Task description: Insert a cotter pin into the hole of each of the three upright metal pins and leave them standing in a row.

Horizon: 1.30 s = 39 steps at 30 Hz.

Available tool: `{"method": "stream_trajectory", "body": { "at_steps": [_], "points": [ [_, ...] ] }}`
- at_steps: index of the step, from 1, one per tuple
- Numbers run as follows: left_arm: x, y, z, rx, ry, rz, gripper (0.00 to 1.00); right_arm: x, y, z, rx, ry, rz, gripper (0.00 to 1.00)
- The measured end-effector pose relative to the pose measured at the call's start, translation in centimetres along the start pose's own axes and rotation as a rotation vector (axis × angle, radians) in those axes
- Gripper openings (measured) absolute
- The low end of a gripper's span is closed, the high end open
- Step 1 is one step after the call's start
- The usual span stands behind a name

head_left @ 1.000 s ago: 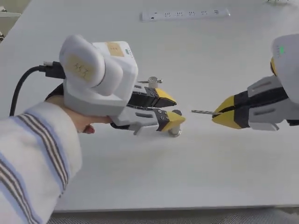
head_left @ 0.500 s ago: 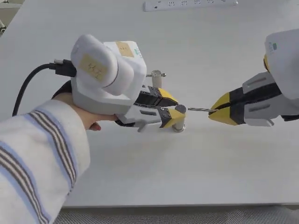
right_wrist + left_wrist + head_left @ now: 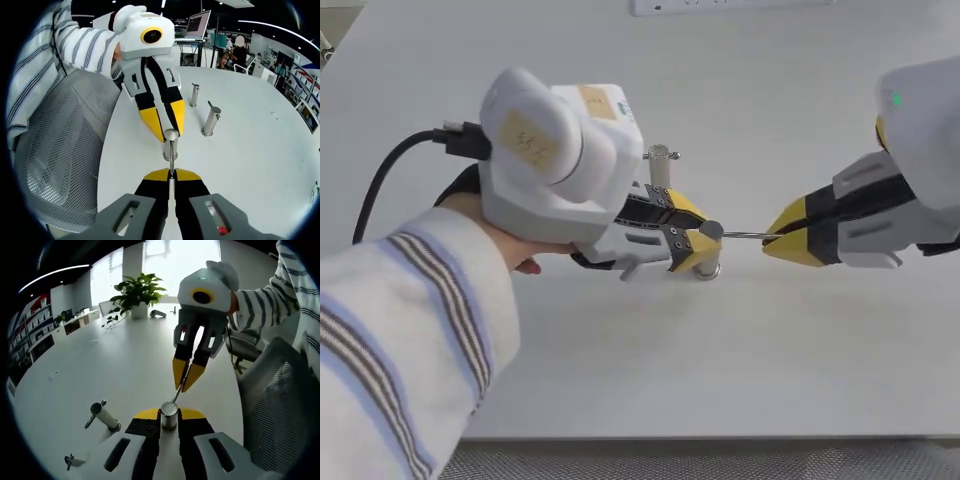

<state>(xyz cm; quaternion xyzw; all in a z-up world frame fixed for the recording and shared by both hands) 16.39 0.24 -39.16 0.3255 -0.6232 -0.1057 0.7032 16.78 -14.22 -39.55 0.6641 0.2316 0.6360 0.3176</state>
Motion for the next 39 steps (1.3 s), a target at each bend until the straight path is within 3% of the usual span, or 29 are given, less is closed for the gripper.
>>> {"method": "stream_trajectory", "body": {
  "at_steps": [21, 28, 32, 39],
  "points": [
    [0.2, 0.0, 0.1, -0.001, 0.007, -0.011, 0.09, 2.1, -2.2, 0.3, 0.057, 0.085, -0.010, 0.00],
    [0.3, -0.1, 0.0, -0.002, 0.003, -0.013, 0.09, 2.0, -2.1, 0.5, 0.047, 0.121, -0.017, 0.00],
    [0.3, -0.1, 0.0, -0.002, 0.006, -0.014, 0.10, 1.8, -1.8, 0.7, 0.021, 0.110, -0.005, 0.14],
    [0.3, -0.1, -0.1, -0.001, 0.006, -0.014, 0.10, 1.5, -0.9, 0.5, 0.023, 0.085, 0.008, 0.11]
  ]
}}
Point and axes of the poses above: the centre of the closed fingertips' face, and the gripper's own axes: y roughly backward along the fingers, z roughly to its right, x roughly out of its top, the point moved 8 cm from there along y, roughly backward along the fingers, and after that the axes turned 1 degree about x, right-handed, at the moved point
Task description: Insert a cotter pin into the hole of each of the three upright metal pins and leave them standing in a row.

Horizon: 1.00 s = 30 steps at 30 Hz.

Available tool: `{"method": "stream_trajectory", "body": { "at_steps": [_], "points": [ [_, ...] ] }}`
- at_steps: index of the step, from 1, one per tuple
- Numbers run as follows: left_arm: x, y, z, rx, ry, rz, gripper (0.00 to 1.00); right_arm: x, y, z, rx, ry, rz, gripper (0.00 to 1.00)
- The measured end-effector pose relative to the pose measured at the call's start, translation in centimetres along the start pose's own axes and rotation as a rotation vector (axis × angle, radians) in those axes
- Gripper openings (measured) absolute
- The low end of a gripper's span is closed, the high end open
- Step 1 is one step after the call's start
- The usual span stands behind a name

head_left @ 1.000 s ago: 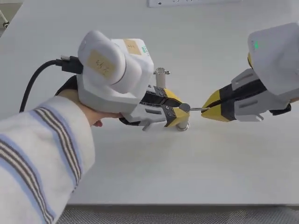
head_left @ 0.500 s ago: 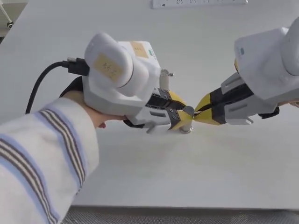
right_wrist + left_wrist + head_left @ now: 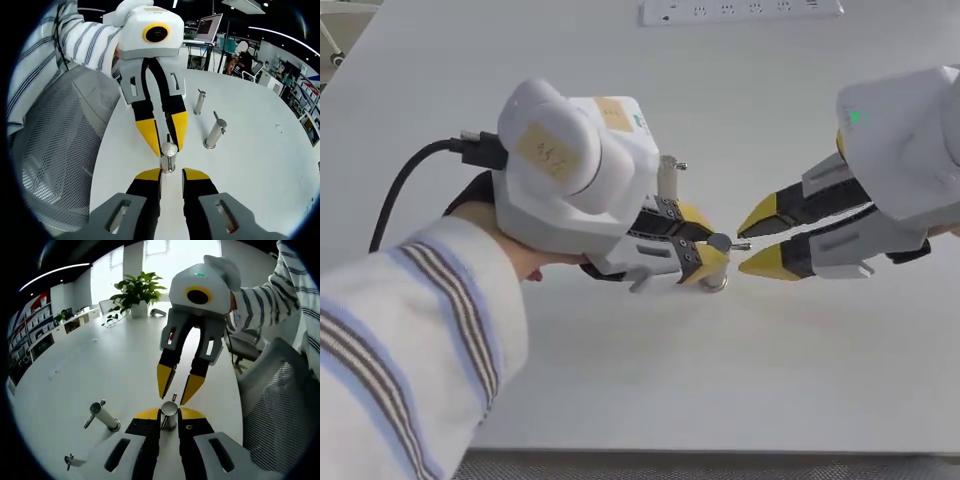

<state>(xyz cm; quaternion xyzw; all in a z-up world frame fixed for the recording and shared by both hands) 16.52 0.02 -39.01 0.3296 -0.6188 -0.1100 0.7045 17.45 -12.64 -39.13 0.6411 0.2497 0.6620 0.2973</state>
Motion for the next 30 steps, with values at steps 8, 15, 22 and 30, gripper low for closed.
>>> {"method": "stream_trajectory", "body": {
  "at_steps": [8, 15, 22, 30],
  "points": [
    [0.0, 0.0, -0.1, 0.000, -0.002, 0.000, 0.10, 0.6, 0.1, -0.2, -0.005, -0.016, 0.029, 0.00],
    [0.0, 0.0, -0.1, 0.000, -0.005, -0.001, 0.10, 1.0, -0.4, -0.4, 0.000, -0.010, 0.038, 0.00],
    [0.0, 0.0, 0.0, 0.003, -0.005, 0.000, 0.10, 1.2, -0.6, -0.4, -0.003, 0.004, 0.032, 0.00],
    [-0.2, 1.1, -0.1, 0.005, -0.003, 0.029, 0.29, 1.4, -0.5, -0.4, -0.028, -0.036, 0.045, 0.12]
  ]
}}
Point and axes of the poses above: the centre of the closed fingertips' face, and the gripper's own axes: y roughly backward along the fingers, z roughly to its right, x roughly out of its top, the point moved 8 cm from there along y, roughly backward along the fingers, and after that the axes turned 1 degree about x, right-handed, at the moved point
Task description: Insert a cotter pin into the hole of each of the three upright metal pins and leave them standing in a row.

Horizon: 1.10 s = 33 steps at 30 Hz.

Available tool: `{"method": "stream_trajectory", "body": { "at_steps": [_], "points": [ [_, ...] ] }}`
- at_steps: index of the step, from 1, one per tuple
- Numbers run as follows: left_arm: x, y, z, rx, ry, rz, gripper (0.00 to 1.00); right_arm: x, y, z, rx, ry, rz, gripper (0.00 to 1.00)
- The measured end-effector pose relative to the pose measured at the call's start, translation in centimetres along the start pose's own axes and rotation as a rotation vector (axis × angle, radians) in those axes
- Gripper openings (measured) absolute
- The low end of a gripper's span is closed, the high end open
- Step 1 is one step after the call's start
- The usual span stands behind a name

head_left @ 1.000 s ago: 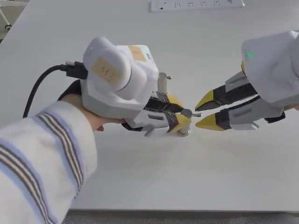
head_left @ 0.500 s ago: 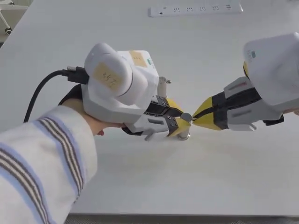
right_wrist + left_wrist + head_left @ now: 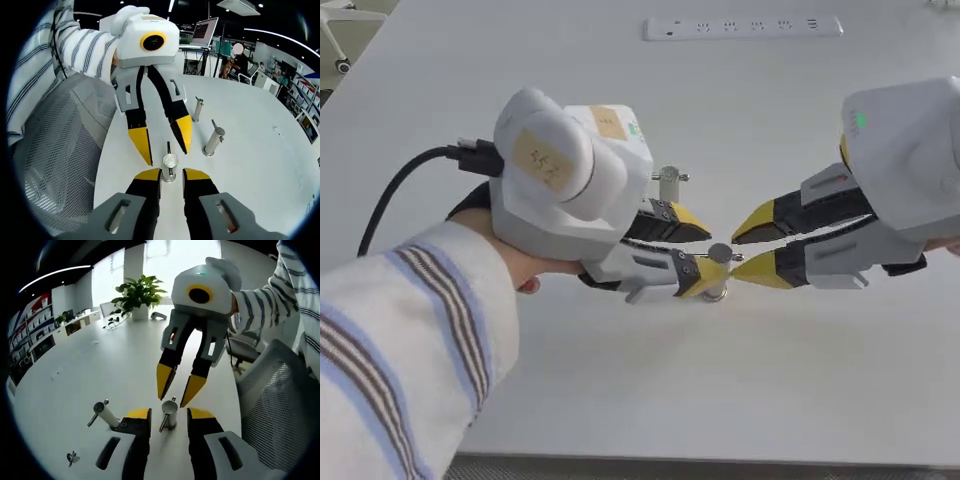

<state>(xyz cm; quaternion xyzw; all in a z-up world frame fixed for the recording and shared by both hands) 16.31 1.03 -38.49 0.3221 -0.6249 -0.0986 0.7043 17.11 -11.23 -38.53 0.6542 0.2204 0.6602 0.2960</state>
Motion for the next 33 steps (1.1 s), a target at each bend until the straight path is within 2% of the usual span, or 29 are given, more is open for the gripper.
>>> {"method": "stream_trajectory", "body": {
  "at_steps": [2, 6, 9, 12, 14, 17, 22, 25, 27, 33],
  "points": [
    [-0.5, 0.5, 0.1, -0.006, 0.013, 0.006, 0.37, 0.2, -0.1, -0.1, 0.000, -0.012, 0.011, 0.13],
    [-1.5, 1.7, 0.6, -0.003, 0.064, 0.054, 0.55, 0.4, -0.7, -0.3, 0.000, -0.020, 0.017, 0.15],
    [-2.4, 2.4, 1.2, -0.006, 0.092, 0.055, 0.68, 0.5, -1.0, -0.4, 0.000, -0.028, 0.017, 0.15],
    [-3.2, 3.2, 1.7, -0.001, 0.111, 0.055, 0.74, 0.4, -1.2, -0.5, 0.000, -0.029, 0.012, 0.15],
    [-3.9, 3.6, 1.8, 0.016, 0.134, 0.045, 0.74, 0.4, -1.4, -0.4, -0.002, -0.033, 0.010, 0.15],
    [-4.6, 4.1, 1.8, 0.042, 0.178, 0.054, 0.75, 0.3, -1.6, -0.4, -0.004, -0.042, 0.009, 0.16],
    [-5.1, 4.5, 2.3, 0.058, 0.221, 0.077, 0.98, -0.3, -2.2, -0.3, -0.005, -0.063, 0.012, 0.16],
    [-5.3, 4.7, 2.9, 0.051, 0.222, 0.047, 0.99, -0.6, -2.4, -0.2, -0.006, -0.073, 0.007, 0.16],
    [-5.5, 4.8, 3.4, 0.042, 0.215, 0.045, 0.99, -1.1, -2.8, -0.1, -0.003, -0.085, 0.010, 0.14],
    [-6.3, 4.9, 3.9, 0.046, 0.228, 0.015, 0.99, -1.1, -3.0, -0.3, 0.008, -0.100, 0.010, 0.11]
  ]
}}
Point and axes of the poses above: the centre of the closed fingertips' face, and the gripper's own axes: y roughly backward along the fingers, z roughly to its right, x roughly out of its top, the point moved 8 cm from there along y, roughly backward along the fingers, and after that the axes turned 1 degree about x, right-handed, at the moved point
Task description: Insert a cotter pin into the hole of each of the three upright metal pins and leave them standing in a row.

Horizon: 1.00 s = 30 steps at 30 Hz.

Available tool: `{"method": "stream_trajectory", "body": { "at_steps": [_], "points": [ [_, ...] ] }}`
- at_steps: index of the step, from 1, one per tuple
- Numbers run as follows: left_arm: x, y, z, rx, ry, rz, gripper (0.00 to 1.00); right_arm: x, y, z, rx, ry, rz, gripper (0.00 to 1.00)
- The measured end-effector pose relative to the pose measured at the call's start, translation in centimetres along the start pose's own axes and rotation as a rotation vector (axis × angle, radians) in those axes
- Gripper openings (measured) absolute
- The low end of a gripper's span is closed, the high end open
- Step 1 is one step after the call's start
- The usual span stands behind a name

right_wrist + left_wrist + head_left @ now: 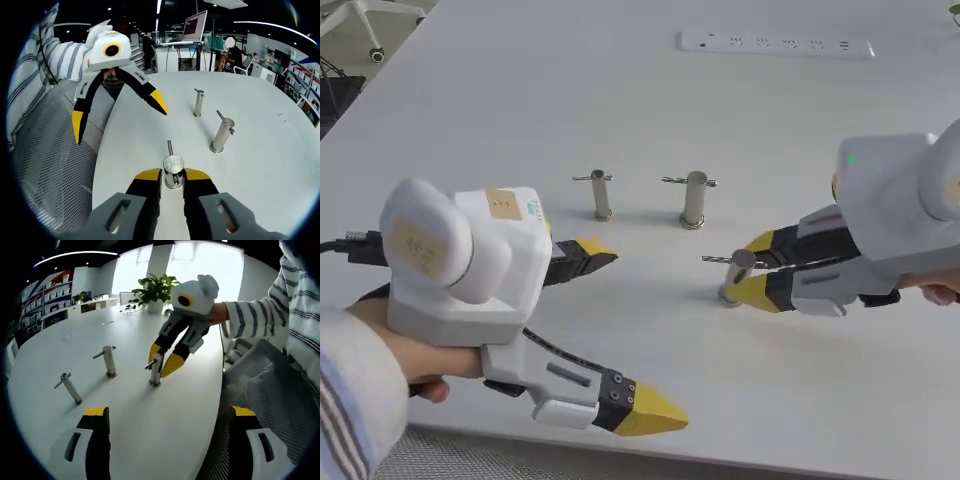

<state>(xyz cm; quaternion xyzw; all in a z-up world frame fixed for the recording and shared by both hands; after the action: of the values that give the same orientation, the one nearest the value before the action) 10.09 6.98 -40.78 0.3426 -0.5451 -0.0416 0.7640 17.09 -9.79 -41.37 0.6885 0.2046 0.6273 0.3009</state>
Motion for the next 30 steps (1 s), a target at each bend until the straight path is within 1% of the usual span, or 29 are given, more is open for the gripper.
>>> {"method": "stream_trajectory", "body": {
  "at_steps": [8, 11, 13, 16, 18, 21, 24, 27, 30],
  "points": [
    [-0.1, 0.3, 0.1, 0.033, 0.013, 0.026, 0.99, 0.0, 0.0, 0.0, -0.006, -0.030, 0.019, 0.09],
    [-0.2, 0.4, 0.1, 0.064, 0.001, 0.018, 0.99, 0.0, 0.1, -0.1, -0.013, -0.024, 0.021, 0.09],
    [-0.2, 0.6, 0.1, 0.071, 0.007, 0.014, 0.97, 0.1, 0.1, -0.2, -0.020, 0.000, 0.017, 0.08],
    [-0.3, 0.8, 0.0, 0.082, 0.014, 0.004, 0.97, 0.0, 0.2, 0.0, -0.014, 0.011, 0.017, 0.08],
    [-0.4, 1.0, 0.0, 0.091, 0.021, 0.003, 0.98, 0.0, 0.6, 0.0, -0.003, 0.019, 0.023, 0.08],
    [-0.4, 1.2, 0.0, 0.103, 0.035, 0.002, 0.98, 0.0, 1.5, 0.7, -0.005, 0.016, 0.044, 0.08],
    [-0.4, 1.4, 0.2, 0.114, 0.042, 0.003, 0.98, 0.2, 2.7, 1.8, -0.021, 0.011, 0.064, 0.08],
    [-0.6, 1.7, 0.2, 0.131, 0.047, -0.006, 0.98, 0.1, 4.1, 3.4, -0.055, 0.021, 0.063, 0.08],
    [-0.7, 1.9, 0.2, 0.143, 0.053, -0.012, 0.98, -0.3, 5.2, 4.8, -0.087, 0.019, 0.058, 0.08]
  ]
}}
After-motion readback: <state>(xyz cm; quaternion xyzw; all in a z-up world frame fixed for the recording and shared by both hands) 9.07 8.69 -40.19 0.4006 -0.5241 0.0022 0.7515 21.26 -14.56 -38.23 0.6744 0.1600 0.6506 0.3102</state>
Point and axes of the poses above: the centre of the closed fingertips' face, and the gripper's own axes: y roughly backward along the fingers, z roughly to its right, x roughly out of its top, the point moved 8 cm from there along y, roughly backward along the fingers, and after that the axes turned 1 degree about x, right-handed, at the moved point
